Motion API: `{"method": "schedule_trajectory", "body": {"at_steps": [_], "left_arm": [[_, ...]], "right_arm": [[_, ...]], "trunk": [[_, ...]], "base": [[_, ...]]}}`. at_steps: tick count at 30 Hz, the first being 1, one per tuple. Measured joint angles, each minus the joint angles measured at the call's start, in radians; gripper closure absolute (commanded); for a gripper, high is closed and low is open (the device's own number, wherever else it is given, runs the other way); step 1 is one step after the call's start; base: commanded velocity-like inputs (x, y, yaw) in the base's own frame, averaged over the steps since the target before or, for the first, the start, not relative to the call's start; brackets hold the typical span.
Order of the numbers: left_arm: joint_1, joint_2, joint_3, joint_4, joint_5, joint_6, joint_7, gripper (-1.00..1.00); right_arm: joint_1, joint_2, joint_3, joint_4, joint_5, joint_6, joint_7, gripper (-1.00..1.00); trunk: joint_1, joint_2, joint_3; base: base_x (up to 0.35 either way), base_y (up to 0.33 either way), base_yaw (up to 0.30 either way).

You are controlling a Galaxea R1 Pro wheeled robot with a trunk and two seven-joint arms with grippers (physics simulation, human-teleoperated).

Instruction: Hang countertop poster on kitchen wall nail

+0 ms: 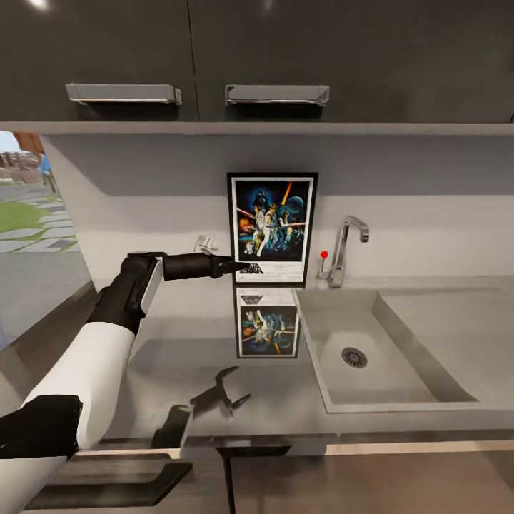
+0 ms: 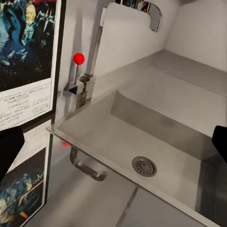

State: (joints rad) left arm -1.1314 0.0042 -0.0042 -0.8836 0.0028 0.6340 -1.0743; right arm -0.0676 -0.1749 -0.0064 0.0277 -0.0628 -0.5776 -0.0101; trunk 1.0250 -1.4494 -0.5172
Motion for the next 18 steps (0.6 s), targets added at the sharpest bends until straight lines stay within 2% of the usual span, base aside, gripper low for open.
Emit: {"method": "schedule_trajectory", "body": {"at_steps": [5, 9, 10, 11, 15, 18], "left_arm": [[0.0, -0.001, -0.001, -0.003, 0.0, 0.002, 0.004, -1.0], [-0.006, -0.002, -0.002, -0.051, -0.004, 0.016, 0.01, -1.0], [-0.049, -0.004, -0.002, -0.061, -0.004, 0.078, 0.02, -1.0], [-0.082, -0.005, -0.002, -0.06, -0.005, 0.109, 0.032, -1.0], [-0.182, -0.006, -0.002, 0.005, -0.006, 0.147, 0.059, -1.0], [-0.272, -0.006, -0.002, 0.105, -0.006, 0.157, 0.068, -1.0]], "right_arm": [[0.0, 0.0, 0.0, 0.0, 0.0, 0.0, 0.0, -1.0], [0.0, 0.0, 0.0, 0.0, 0.0, 0.001, 0.0, -1.0], [0.0, 0.0, 0.0, 0.0, 0.0, 0.002, 0.0, -1.0], [0.0, 0.0, 0.0, 0.0, 0.0, 0.002, 0.0, -1.0], [0.0, 0.0, 0.001, 0.0, 0.001, 0.003, 0.001, -1.0], [0.0, 0.0, 0.001, 0.0, 0.001, 0.003, 0.001, -1.0]], "trunk": [[0.0, 0.0, 0.0], [0.0, 0.0, -0.004], [0.0, 0.0, -0.006], [0.0, 0.0, -0.007], [0.0, 0.0, -0.014], [0.0, 0.0, -0.018]], "base": [[0.012, 0.0, 0.0], [0.0, 0.0, 0.0], [0.0, 0.0, 0.0], [0.0, 0.0, 0.0], [0.0, 0.0, 0.0], [0.0, 0.0, 0.0]]}}
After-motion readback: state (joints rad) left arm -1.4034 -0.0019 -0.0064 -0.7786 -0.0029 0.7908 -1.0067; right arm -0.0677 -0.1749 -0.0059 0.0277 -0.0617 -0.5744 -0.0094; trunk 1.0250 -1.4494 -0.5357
